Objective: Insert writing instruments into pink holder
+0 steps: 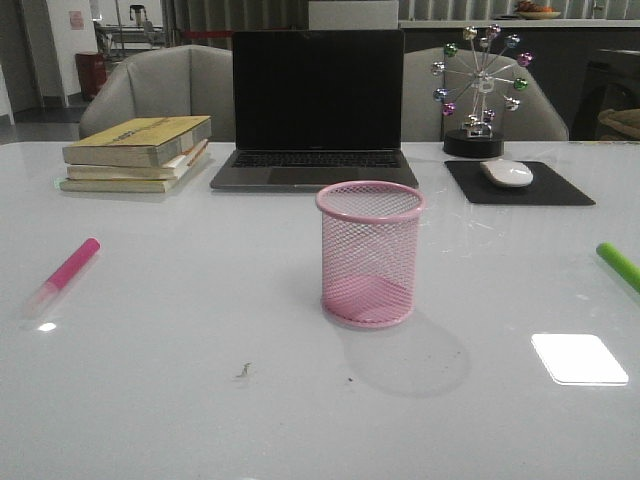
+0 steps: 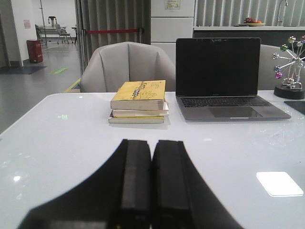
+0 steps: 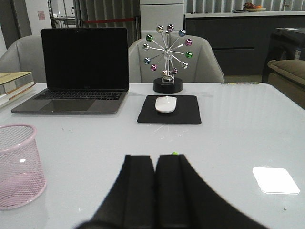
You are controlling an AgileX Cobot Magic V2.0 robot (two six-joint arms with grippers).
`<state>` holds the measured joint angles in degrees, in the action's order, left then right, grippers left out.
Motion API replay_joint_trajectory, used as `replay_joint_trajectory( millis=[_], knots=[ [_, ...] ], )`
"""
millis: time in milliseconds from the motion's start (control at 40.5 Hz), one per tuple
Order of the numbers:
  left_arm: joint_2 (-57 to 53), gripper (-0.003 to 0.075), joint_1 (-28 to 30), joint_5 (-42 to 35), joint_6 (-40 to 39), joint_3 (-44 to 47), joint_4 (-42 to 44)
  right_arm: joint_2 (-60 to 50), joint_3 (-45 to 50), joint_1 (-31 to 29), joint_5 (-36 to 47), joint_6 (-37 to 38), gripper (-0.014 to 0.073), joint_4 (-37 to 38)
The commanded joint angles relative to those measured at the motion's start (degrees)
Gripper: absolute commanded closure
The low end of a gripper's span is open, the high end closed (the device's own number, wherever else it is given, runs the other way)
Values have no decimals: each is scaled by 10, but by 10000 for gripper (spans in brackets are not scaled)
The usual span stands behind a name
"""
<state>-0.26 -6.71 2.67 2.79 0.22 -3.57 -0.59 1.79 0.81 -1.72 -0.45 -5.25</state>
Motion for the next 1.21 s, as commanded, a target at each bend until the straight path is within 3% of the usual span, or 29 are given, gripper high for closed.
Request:
replay_joint_trajectory(
  millis=[0,643,890,1013,1187],
  knots=[
    [-11,629,1,-51,-6,3,-1,-11,-5,-2,54,0,537,1],
    [-11,629,1,-51,-6,3,-1,-11,-5,-2,57,0,537,1],
    [-11,629,1,-94,-6,2,-1,-11,-8,-2,75,0,537,2],
    [-11,629,1,-130,-6,-20,-1,-11,-45,-2,56,0,537,2],
    [-9,629,1,-76,-6,-111,-1,-10,-144,-2,1,0,537,2]
  ],
)
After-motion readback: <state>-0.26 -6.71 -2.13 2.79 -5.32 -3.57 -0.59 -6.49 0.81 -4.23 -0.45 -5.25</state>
